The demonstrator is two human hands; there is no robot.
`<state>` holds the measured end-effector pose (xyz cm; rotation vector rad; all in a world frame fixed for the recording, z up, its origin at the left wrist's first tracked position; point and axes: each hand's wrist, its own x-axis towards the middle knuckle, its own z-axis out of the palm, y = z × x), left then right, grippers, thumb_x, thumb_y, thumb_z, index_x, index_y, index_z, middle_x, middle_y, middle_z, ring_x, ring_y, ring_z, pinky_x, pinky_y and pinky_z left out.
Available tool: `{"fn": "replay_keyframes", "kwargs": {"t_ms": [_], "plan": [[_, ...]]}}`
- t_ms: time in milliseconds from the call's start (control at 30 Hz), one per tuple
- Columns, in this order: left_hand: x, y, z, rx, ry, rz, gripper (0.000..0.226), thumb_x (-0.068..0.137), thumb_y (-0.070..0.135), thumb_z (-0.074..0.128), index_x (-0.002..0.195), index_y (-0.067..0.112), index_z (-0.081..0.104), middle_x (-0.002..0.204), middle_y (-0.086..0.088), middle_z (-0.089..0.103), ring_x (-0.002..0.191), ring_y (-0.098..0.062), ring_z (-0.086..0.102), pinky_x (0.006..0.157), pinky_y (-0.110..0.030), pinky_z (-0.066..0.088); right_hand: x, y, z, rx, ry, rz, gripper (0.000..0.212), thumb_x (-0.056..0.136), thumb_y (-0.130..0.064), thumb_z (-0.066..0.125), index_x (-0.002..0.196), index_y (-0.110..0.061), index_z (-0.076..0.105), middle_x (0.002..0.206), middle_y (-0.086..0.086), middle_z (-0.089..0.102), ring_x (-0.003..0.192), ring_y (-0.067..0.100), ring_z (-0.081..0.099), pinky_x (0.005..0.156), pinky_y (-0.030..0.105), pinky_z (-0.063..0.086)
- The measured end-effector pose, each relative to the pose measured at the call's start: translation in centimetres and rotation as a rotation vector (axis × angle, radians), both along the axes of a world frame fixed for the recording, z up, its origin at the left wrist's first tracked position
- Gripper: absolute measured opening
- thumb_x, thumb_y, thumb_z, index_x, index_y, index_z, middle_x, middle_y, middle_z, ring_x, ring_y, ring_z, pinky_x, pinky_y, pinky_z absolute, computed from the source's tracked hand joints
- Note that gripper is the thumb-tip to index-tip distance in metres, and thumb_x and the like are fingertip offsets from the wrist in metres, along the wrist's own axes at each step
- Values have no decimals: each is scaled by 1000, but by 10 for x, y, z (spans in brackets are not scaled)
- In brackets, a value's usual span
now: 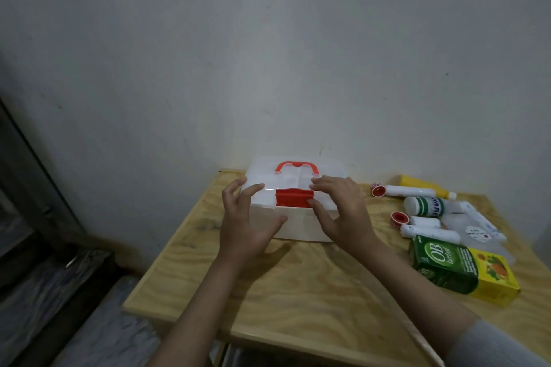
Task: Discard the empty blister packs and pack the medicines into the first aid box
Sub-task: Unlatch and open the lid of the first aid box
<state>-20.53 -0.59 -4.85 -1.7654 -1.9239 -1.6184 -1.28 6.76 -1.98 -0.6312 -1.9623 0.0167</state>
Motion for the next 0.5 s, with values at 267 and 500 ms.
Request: {"fn": "replay_keyframes", "kwargs": {"t_ms": [267,500], "plan": [[10,5,0,23,-91,44,59,72,51,73,122,37,45,142,2,29,121,-6,35,78,-10,42,1,2,-6,-40,-28,22,14,82,-18,63,94,-26,64,115,3,66,116,19,55,91,59,41],[9,4,1,24,-102,35,59,72,51,71,124,36,47,143,2,30,122,-5,34,84,-14,44,5,-5,-7,-91,-146,-61,28,84,-40,59,110,-34,65,131,6,59,130,28,44,103,65,32]]}}
